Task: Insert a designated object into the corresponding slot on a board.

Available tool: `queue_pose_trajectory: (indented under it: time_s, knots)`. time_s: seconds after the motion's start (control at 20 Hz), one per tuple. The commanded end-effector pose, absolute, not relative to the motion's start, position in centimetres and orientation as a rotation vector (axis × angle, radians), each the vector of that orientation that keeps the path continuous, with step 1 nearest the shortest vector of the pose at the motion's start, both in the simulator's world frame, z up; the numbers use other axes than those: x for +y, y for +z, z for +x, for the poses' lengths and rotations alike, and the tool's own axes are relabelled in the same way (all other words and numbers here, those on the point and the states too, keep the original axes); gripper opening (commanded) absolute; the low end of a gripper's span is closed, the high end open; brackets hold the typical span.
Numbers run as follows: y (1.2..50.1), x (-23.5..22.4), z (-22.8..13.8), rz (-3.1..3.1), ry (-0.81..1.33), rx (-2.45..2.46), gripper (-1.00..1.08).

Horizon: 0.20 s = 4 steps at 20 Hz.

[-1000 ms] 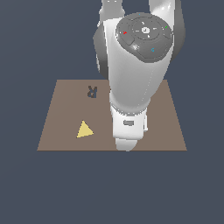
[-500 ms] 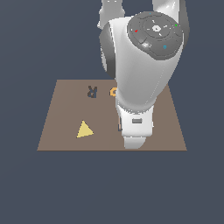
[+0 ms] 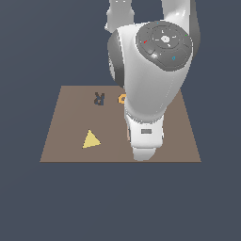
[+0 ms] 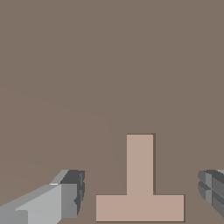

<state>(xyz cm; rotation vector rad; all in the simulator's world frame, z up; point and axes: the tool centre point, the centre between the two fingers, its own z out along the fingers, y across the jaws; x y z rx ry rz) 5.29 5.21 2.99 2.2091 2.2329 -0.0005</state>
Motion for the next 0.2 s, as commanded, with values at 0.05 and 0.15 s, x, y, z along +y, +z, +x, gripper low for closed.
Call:
queue_pose_trajectory:
  time_s: [0.05, 0.15]
  knots:
    - [3.0, 5.21, 5.31, 2.209, 0.0, 2.233, 1.0]
    - [3.0, 5.21, 5.31, 2.209, 0.0, 2.233, 1.0]
